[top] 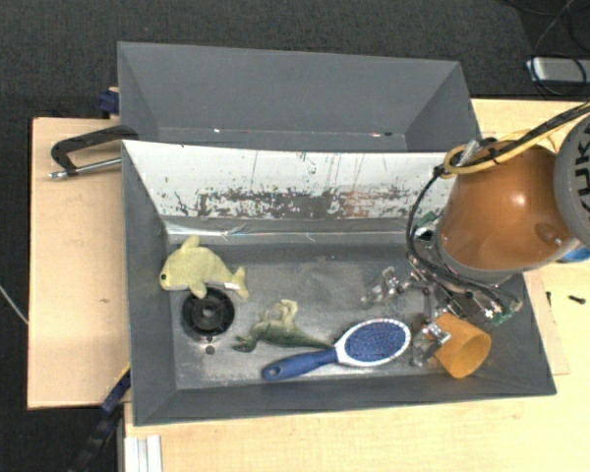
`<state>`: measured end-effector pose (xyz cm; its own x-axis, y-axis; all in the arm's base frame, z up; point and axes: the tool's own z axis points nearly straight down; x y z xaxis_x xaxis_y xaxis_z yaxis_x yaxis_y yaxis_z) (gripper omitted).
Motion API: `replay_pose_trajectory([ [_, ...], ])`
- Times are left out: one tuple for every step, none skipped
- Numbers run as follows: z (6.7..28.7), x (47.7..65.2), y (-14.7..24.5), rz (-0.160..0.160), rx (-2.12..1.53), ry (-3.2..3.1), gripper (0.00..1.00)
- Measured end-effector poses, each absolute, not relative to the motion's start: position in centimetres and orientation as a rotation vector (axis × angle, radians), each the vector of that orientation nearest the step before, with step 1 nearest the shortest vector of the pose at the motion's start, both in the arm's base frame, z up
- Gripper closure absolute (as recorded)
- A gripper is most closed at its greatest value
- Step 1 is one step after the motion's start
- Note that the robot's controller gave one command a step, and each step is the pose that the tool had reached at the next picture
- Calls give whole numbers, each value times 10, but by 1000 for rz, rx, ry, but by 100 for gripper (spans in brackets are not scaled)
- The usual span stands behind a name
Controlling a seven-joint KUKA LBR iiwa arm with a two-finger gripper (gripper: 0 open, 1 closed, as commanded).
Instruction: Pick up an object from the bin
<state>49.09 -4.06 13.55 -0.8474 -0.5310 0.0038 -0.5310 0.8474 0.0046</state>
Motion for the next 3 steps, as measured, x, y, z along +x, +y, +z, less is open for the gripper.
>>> replay_pose_trajectory([
  [70, 496, -41, -1, 854, -3028, 0],
  [73, 497, -41, 2, 857, -3033, 100],
  [228, 516, -55, 8, 1108, -2954, 100],
])
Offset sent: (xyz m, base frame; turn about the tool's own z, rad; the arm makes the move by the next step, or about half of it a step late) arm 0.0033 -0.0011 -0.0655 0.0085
